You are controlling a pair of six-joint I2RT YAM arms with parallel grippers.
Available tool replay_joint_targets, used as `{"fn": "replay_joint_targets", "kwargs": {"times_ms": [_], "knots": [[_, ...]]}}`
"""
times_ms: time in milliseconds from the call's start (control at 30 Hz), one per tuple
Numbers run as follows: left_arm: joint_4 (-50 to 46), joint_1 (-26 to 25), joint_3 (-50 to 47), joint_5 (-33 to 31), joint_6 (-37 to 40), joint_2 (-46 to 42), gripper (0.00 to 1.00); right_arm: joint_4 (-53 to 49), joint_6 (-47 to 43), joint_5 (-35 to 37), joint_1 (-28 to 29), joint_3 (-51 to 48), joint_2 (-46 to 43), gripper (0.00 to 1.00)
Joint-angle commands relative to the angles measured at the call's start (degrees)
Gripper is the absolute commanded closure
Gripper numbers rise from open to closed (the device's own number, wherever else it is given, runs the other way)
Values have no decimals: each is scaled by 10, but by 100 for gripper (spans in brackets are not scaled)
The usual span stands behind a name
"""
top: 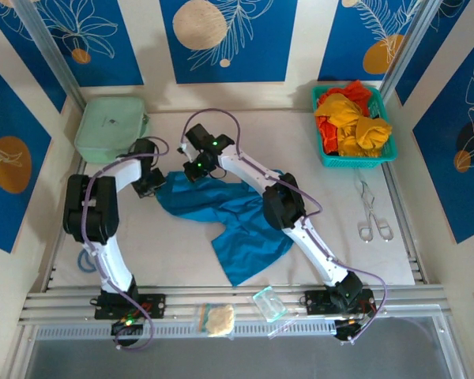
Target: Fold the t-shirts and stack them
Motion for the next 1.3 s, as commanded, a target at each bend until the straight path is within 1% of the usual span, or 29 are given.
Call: {"fn": "replay_joint_targets", "kwargs": {"times_ms": [0, 167, 267, 367, 433, 567, 667, 700, 733, 800, 833, 867, 900, 1000, 1033, 1067, 1100, 1133, 1200, 1267], "knots": [[-16, -7, -56, 28, -10, -52, 100, 11, 14, 33, -10, 22, -55, 100], [-27, -9, -135, 38, -26, -146, 100, 46, 45, 74, -34, 26, -77, 100], [-45, -15, -184, 44, -38, -209, 100, 71, 74, 75, -53, 46, -60, 100], [-82, -24, -229, 44, -51, -291, 100, 99, 90, 81, -69, 87, -24, 100], [-116, -29, -255, 40, -61, -350, 100, 123, 97, 76, -77, 114, 1, 100], [-204, -32, -288, 18, -71, -458, 100, 203, 129, 52, -88, 121, 27, 100], [-245, -33, -304, 0, -83, -509, 100, 239, 158, 18, -92, 122, 38, 100], [-240, -33, -313, 9, -88, -519, 99, 244, 164, 5, -91, 123, 41, 100], [-239, -33, -318, 12, -96, -524, 96, 245, 168, -6, -90, 125, 42, 95], [-232, -34, -322, 18, -106, -523, 90, 234, 166, -30, -86, 131, 41, 77], [-227, -34, -321, 20, -107, -521, 84, 224, 164, -37, -84, 135, 38, 69], [-221, -34, -316, 20, -109, -519, 75, 211, 157, -42, -83, 140, 33, 61], [-216, -34, -309, 21, -109, -517, 66, 193, 151, -41, -83, 143, 24, 57], [-209, -36, -270, 21, -99, -498, 49, 126, 134, -7, -88, 139, -22, 52], [-209, -37, -253, 20, -94, -491, 46, 101, 132, 11, -91, 131, -40, 52], [-211, -40, -235, 18, -86, -479, 42, 69, 131, 32, -95, 117, -65, 48], [-213, -42, -212, 17, -78, -466, 39, 42, 129, 57, -98, 92, -93, 45], [-215, -46, -193, 17, -70, -454, 36, 22, 125, 81, -100, 63, -120, 43], [-216, -58, -151, 16, -56, -424, 32, -14, 117, 134, -103, -24, -184, 41], [-206, -73, -116, 17, -44, -390, 28, -39, 120, 162, -110, -108, -238, 39]]}}
